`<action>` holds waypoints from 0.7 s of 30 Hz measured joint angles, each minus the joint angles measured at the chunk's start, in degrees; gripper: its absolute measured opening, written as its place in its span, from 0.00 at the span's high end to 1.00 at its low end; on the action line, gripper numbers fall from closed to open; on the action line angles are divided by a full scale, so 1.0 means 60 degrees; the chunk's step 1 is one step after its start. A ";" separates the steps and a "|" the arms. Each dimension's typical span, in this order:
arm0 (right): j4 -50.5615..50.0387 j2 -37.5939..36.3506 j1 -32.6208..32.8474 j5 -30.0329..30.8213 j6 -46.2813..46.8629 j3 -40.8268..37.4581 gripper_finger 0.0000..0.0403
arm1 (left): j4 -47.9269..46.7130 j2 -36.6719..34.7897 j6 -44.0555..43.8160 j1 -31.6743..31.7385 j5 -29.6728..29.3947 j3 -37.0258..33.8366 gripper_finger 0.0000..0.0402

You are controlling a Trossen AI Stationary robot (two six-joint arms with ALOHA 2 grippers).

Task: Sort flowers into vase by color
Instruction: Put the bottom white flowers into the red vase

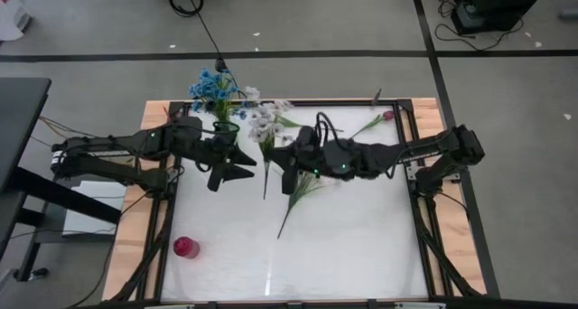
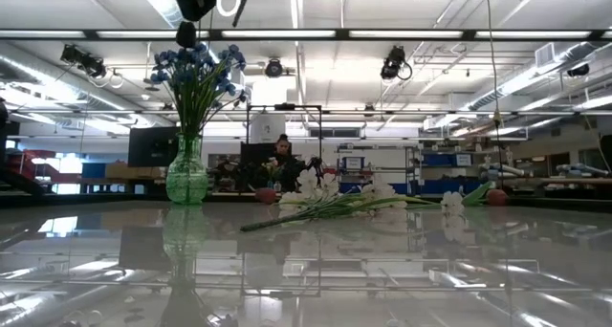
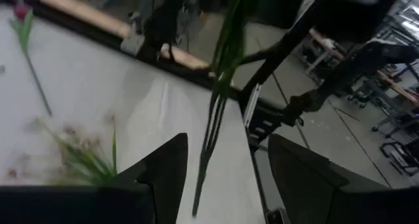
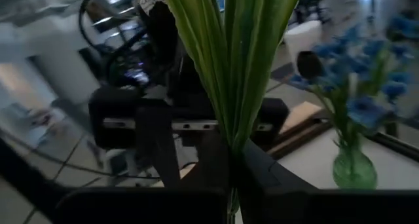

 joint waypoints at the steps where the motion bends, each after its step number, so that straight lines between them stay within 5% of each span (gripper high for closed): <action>1: 0.0048 0.0000 -0.0114 -0.0330 -0.0134 0.0000 0.96 | 0.0269 0.0057 0.0096 -0.0036 -0.0157 -0.0003 0.46; 10: 0.0106 0.0000 -0.0658 -0.2730 -0.0893 -0.0004 0.96 | 0.1915 0.0670 -0.0305 -0.0063 -0.0846 -0.0001 0.48; 21: 0.0049 0.0000 -0.1028 -0.3838 -0.1048 -0.0004 0.95 | 0.3151 0.1381 -0.0274 -0.0332 -0.0837 0.0006 0.78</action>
